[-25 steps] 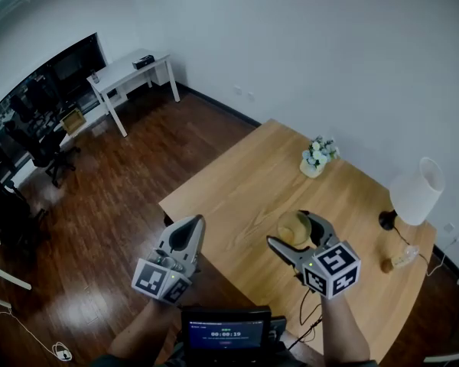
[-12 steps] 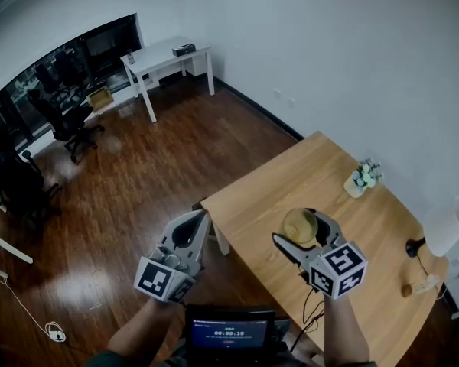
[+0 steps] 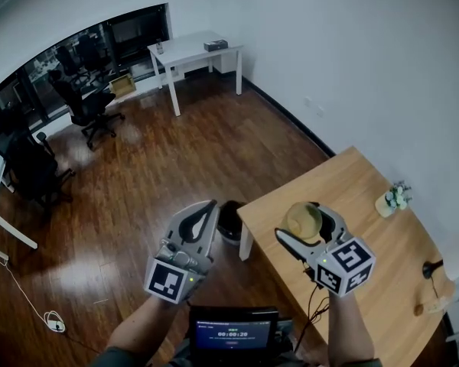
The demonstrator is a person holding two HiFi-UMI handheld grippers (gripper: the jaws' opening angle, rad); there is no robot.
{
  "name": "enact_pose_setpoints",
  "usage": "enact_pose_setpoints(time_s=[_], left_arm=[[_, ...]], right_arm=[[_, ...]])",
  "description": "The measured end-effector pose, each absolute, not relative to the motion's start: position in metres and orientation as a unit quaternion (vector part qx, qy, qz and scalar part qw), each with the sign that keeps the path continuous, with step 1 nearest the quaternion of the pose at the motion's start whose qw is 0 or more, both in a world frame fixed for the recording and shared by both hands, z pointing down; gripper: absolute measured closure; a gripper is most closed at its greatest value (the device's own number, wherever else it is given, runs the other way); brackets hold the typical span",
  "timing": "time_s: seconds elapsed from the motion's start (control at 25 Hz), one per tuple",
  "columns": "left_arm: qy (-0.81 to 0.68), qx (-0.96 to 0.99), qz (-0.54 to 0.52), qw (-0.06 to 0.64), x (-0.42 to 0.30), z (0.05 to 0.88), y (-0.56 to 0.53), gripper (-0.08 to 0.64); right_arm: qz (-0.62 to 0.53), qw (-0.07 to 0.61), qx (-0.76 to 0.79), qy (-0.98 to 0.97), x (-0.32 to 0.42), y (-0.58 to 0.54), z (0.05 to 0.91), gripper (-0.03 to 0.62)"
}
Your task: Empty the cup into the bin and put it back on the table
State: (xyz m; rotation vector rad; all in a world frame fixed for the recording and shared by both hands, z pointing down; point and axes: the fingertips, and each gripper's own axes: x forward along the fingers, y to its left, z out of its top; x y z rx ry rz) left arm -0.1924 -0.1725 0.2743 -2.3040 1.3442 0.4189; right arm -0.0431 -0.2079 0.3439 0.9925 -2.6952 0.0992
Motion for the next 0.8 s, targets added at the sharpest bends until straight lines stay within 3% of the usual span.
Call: enact_pose_setpoints(time_s=[0.32, 0.8], left_arm=[[0.473, -0.825, 0.18, 0.253, -0.231, 0.258, -0.178, 0.565], [0.46, -0.82, 0.204, 0.273, -0.238, 0.255, -0.203, 0.565]], right_arm=[[0.03, 0.147, 0.321, -0.935, -0.101, -0.23, 0.339, 0.193], [0.023, 0.162, 0.294, -0.942, -0.13, -0.277, 0.339, 0.193]])
